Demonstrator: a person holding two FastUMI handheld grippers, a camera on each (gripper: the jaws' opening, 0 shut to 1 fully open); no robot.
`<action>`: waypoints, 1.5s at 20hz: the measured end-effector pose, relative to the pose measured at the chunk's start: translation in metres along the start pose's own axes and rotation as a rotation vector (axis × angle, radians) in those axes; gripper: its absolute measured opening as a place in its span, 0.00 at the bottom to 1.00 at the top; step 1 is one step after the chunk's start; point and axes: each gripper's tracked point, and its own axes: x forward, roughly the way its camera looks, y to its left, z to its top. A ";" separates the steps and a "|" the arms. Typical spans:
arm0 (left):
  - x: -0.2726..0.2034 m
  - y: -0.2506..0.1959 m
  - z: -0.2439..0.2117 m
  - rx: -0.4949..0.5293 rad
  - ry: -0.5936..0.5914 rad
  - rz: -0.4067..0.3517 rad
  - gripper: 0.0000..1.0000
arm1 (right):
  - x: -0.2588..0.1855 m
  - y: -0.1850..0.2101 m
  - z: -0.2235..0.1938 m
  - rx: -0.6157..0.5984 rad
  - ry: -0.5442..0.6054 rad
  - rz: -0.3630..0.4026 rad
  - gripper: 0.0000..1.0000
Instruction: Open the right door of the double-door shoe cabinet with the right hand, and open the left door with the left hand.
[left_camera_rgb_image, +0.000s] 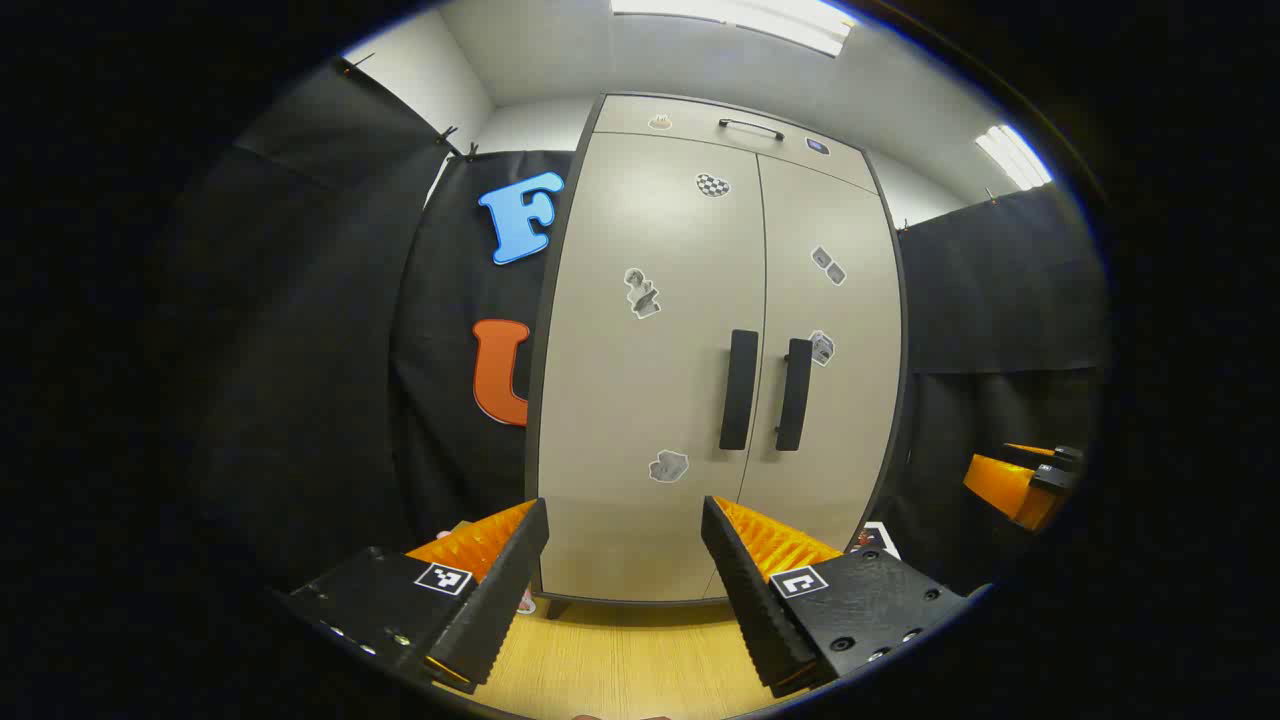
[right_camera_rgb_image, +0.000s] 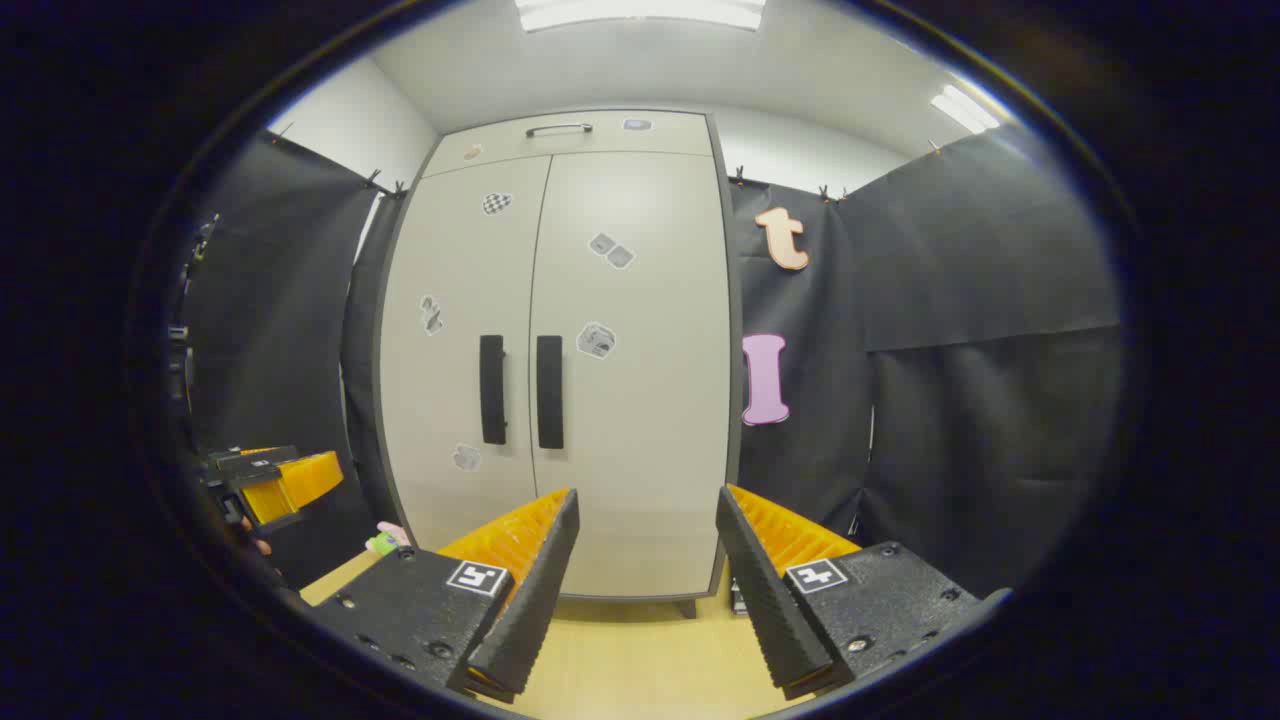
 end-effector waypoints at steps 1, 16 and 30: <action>-0.001 0.001 0.002 0.001 -0.002 0.000 0.92 | -0.001 0.000 0.002 0.001 -0.004 -0.005 0.87; -0.006 0.003 0.009 0.018 -0.017 0.004 0.92 | -0.006 0.002 0.000 0.000 0.005 -0.007 0.87; 0.001 0.003 0.010 0.029 -0.017 0.001 0.92 | 0.000 -0.004 -0.007 0.008 0.023 -0.033 0.87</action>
